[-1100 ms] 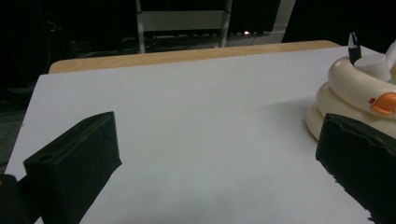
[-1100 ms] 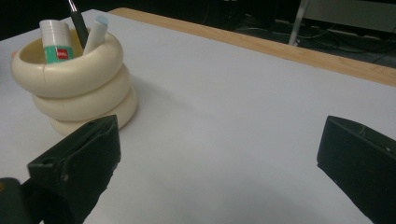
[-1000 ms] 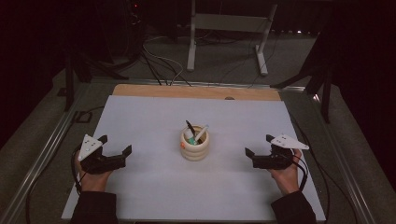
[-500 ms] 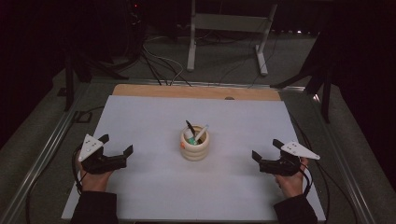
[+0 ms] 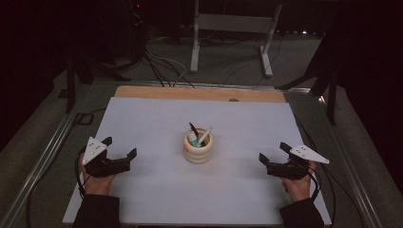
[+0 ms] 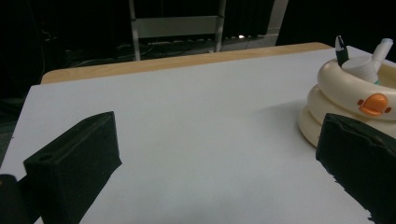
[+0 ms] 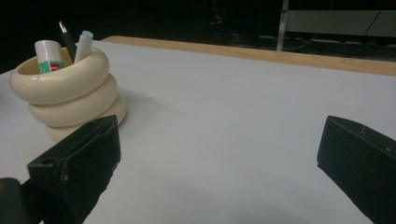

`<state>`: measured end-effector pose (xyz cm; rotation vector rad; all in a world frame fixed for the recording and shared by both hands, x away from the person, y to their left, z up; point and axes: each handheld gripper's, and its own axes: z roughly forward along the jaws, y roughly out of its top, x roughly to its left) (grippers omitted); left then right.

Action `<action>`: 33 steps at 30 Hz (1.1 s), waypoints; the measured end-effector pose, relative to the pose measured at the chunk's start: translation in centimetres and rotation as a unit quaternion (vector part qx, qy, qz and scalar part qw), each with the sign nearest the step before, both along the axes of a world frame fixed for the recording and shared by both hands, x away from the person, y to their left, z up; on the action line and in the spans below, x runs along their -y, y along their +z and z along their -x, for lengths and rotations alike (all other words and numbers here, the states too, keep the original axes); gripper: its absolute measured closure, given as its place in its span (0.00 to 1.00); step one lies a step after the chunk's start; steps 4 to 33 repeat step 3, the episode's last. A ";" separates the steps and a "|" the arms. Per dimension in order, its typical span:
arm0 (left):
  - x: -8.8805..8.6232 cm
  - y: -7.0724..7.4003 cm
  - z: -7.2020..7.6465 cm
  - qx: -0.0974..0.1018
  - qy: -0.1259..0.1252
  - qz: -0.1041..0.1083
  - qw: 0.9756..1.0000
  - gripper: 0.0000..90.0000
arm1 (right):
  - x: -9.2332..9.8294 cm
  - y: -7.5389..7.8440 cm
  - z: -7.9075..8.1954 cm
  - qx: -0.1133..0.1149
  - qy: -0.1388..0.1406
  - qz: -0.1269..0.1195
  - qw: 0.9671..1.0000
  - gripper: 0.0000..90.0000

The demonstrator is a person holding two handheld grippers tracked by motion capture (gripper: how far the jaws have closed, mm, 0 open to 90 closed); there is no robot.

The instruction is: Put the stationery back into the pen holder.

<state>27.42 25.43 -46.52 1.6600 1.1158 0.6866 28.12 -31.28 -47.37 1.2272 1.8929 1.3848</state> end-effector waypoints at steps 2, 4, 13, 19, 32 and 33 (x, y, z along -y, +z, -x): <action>0.0 -0.1 0.0 -0.001 0.000 0.000 1.000 0.00 | 0.0 0.0 0.0 0.000 0.000 0.000 1.000 0.00; 0.1 -0.1 0.0 -0.001 0.000 -0.001 1.000 0.00 | 0.0 0.0 0.0 0.000 0.000 0.000 1.000 0.00; 0.1 -0.1 0.0 -0.001 0.000 -0.001 1.000 0.00 | 0.0 0.0 0.0 0.000 0.000 0.000 1.000 0.00; 0.1 -0.1 0.0 -0.001 0.000 -0.001 1.000 0.00 | 0.0 0.0 0.0 0.000 0.000 0.000 1.000 0.00; 0.1 -0.1 0.0 -0.001 0.000 -0.001 1.000 0.00 | 0.0 0.0 0.0 0.000 0.000 0.000 1.000 0.00; 0.1 -0.1 0.0 -0.001 0.000 -0.001 1.000 0.00 | 0.0 0.0 0.0 0.000 0.000 0.000 1.000 0.00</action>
